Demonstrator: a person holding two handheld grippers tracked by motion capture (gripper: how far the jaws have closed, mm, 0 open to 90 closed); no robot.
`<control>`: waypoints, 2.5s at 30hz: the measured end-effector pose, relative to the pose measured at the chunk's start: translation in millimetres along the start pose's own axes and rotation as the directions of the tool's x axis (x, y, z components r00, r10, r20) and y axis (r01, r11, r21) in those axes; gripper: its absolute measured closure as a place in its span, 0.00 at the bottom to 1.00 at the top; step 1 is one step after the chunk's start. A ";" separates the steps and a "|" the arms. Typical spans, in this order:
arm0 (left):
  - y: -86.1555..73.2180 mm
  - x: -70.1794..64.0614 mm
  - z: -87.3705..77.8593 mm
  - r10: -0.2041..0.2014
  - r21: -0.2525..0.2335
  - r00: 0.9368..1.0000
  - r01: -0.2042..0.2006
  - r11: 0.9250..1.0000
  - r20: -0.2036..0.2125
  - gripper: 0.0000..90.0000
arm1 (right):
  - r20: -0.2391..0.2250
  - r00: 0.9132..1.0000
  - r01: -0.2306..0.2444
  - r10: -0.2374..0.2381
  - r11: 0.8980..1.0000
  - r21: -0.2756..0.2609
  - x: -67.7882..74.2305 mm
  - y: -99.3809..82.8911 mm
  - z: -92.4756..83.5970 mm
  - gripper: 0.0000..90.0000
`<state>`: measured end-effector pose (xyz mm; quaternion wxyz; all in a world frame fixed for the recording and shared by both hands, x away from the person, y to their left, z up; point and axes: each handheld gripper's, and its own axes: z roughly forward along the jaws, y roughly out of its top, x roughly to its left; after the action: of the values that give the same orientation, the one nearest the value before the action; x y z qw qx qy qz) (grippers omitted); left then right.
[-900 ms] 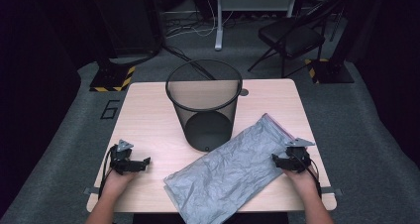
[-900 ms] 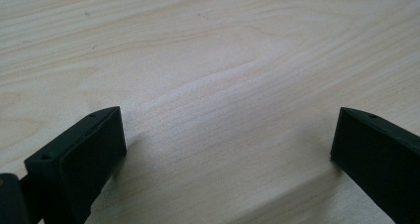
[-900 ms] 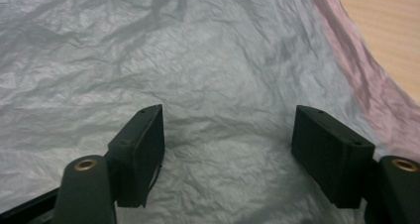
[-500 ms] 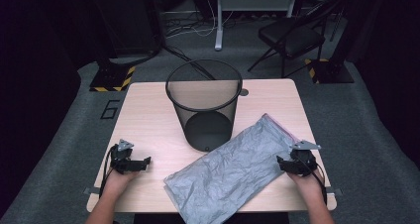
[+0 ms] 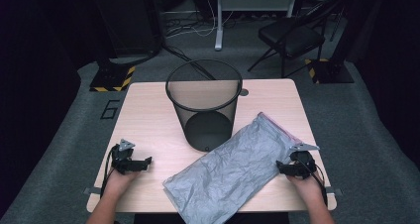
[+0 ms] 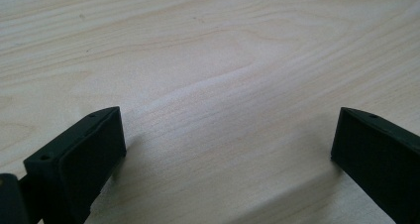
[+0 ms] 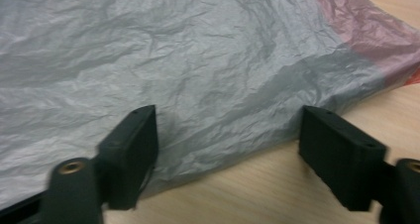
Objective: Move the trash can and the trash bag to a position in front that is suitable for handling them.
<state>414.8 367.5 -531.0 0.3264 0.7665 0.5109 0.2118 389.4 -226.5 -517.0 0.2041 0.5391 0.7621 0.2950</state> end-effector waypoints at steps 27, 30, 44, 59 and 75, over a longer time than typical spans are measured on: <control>-1.5 -3.1 -1.4 0.006 0.000 1.000 -0.006 1.000 0.006 0.00 | 0.054 0.996 -0.070 0.077 0.989 -0.130 -47.2 63.5 14.8 0.72; -1.5 -3.1 -1.4 0.005 0.000 1.000 -0.005 1.000 0.007 0.00 | 0.074 0.991 -0.098 0.109 0.985 -0.139 -42.6 63.4 7.3 0.39; -1.6 -3.3 -1.6 0.005 0.000 1.000 -0.005 1.000 0.006 0.00 | 0.001 0.999 -0.050 0.050 0.997 -0.059 20.8 26.3 7.8 0.00; -1.7 -3.1 -1.9 0.007 0.002 1.000 -0.007 1.000 0.010 0.00 | 0.081 0.996 -0.046 0.047 0.999 -0.012 28.4 21.2 28.3 0.00; -1.8 -3.7 -1.8 0.006 -0.001 1.000 -0.006 1.000 0.004 0.00 | -0.083 0.992 0.092 -0.095 0.995 -0.038 35.5 27.0 23.3 0.60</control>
<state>411.0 365.1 -530.9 0.3269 0.7684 0.5078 0.2115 411.1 -181.1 -515.9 0.1943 0.4864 0.7893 0.3206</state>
